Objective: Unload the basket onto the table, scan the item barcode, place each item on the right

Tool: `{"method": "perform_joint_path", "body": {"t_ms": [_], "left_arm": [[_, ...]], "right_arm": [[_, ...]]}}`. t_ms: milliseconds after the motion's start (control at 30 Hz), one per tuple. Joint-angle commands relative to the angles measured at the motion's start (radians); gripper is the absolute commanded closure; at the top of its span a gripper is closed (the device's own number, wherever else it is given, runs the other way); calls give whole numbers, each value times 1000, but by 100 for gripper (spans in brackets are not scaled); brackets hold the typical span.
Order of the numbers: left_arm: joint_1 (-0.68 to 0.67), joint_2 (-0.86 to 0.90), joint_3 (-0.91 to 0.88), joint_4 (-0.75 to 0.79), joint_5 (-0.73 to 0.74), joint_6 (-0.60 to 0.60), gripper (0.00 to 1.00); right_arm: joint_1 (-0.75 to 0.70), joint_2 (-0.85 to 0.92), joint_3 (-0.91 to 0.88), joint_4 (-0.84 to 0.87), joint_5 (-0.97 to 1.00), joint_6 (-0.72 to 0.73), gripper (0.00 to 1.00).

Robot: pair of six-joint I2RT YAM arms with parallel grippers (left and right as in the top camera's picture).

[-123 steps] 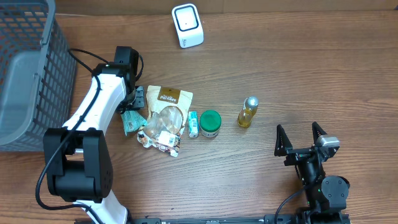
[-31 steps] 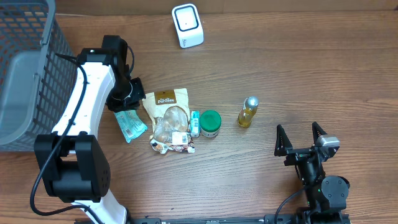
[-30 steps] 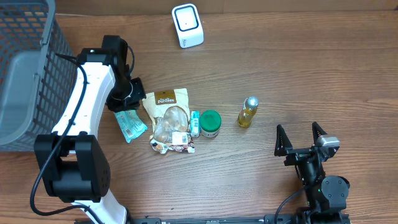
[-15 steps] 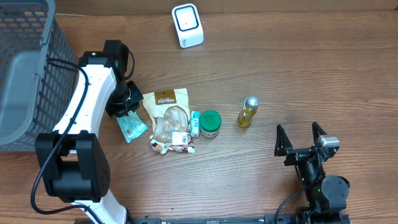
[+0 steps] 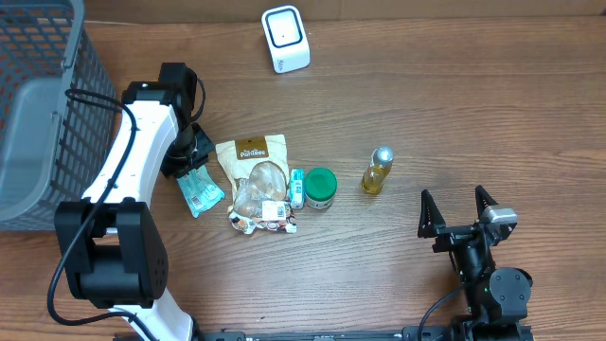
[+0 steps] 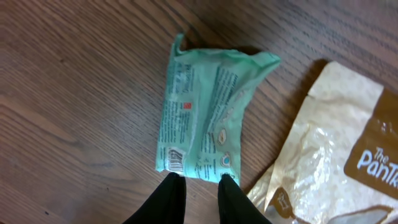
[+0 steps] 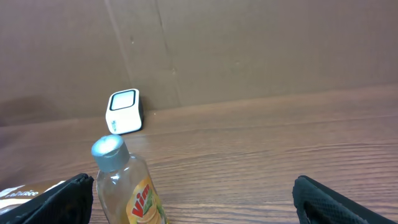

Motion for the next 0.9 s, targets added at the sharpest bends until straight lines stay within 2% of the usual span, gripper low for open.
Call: {"method": "perform_joint_path", "body": {"t_ms": [0,267,467,500,667,733,867], "left_arm": [[2,8,-5,17,-48,-76,78],[-3,9,-34,42,-54,-76,80],[-23,9,-83,121,-20,-76,74],[-26,9,-92,133,-19,-76,71],[-30,9,-135,190,-20,-76,68],[-30,9,-151,213,-18,-76,73],[-30,9,-188,258,-13,-76,74]], "right_arm": [[5,-3,-10,4,9,3,0],[5,-3,-10,4,9,3,0],[5,-3,-10,4,9,3,0],[5,-3,-10,4,9,3,0],[5,-3,-10,4,9,3,0],[5,-3,-10,4,9,3,0],[5,-3,-10,5,9,3,0]]}}
